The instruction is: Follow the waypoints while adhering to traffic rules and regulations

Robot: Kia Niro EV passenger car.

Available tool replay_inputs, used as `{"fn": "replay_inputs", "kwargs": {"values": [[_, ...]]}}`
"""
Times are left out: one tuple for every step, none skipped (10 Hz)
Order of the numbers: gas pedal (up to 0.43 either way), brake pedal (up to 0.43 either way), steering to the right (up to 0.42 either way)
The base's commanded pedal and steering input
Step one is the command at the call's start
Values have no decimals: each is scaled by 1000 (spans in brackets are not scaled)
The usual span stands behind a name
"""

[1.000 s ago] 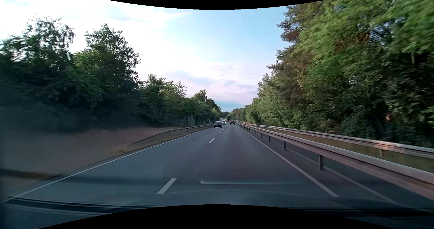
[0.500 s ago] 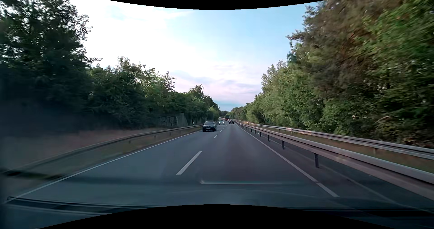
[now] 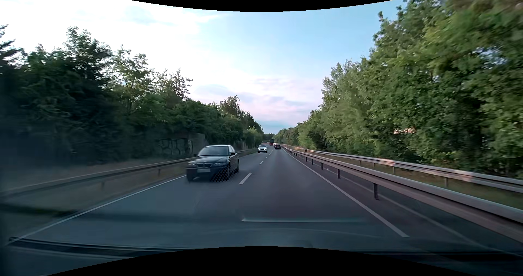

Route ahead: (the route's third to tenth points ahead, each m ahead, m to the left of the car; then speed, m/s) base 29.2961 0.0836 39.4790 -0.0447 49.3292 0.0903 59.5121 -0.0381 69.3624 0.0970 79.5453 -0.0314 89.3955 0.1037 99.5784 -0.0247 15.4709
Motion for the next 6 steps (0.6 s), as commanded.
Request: {"fn": "replay_inputs", "kwargs": {"values": [[98,0,-1],[98,0,-1],[98,0,-1],[98,0,-1],[98,0,-1],[98,0,-1]]}}
